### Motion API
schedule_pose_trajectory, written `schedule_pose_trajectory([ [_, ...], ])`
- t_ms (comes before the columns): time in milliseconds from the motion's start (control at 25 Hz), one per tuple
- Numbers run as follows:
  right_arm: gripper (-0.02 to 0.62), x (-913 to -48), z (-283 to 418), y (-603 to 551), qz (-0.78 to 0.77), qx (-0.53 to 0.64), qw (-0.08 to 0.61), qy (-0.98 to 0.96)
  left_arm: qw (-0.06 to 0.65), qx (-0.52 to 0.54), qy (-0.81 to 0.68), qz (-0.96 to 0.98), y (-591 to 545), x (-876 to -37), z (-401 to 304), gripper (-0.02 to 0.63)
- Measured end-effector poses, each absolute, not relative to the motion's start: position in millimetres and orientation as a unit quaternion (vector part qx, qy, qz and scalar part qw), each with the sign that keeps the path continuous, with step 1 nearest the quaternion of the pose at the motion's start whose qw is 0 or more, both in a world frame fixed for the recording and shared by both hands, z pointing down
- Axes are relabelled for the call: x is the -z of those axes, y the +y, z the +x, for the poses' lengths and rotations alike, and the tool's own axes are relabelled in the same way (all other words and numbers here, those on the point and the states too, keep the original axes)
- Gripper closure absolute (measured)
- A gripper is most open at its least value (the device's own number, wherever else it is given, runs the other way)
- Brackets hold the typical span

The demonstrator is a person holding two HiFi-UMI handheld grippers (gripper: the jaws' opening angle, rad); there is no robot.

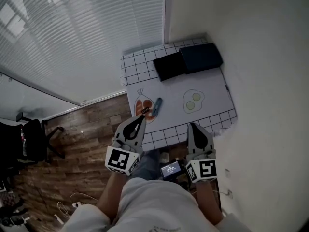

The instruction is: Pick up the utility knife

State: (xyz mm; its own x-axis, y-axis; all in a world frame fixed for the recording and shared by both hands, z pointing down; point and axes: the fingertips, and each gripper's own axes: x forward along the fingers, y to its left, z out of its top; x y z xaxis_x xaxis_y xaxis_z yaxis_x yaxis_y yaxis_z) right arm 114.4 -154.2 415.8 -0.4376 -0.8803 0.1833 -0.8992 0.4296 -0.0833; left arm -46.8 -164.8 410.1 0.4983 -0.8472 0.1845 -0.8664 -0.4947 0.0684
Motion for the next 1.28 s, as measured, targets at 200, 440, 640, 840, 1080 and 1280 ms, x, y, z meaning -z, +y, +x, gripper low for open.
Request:
schedule_pose_trajectory([
  [200, 0.589, -439.8, 106.7, -166.9, 0.525, -0.072, 0.088, -0.844, 0.088, -0.083, -0.491, 0.863, -182.3, -439.3, -45.6, 0.600],
  [440, 0.589, -472.0, 104.5, -174.8, 0.523, -0.091, 0.115, -0.840, 0.104, -0.110, -0.488, 0.859, -197.4, -479.8, -42.2, 0.600],
  [640, 0.589, -496.4, 107.9, -180.9, 0.522, -0.107, 0.129, -0.836, 0.129, -0.132, -0.486, 0.854, -207.7, -517.1, -40.8, 0.600],
  [840, 0.589, -509.2, 111.0, -189.8, 0.520, -0.112, 0.140, -0.835, 0.154, -0.156, -0.483, 0.848, -216.3, -553.1, -37.5, 0.600],
  [1080, 0.589, -527.8, 108.6, -199.6, 0.519, -0.122, 0.149, -0.833, 0.180, -0.200, -0.489, 0.830, -221.5, -596.1, -40.9, 0.600],
  [1280, 0.589, -552.1, 112.6, -204.1, 0.527, -0.144, 0.159, -0.822, 0.205, -0.224, -0.483, 0.822, -224.7, -624.8, -43.2, 0.598],
])
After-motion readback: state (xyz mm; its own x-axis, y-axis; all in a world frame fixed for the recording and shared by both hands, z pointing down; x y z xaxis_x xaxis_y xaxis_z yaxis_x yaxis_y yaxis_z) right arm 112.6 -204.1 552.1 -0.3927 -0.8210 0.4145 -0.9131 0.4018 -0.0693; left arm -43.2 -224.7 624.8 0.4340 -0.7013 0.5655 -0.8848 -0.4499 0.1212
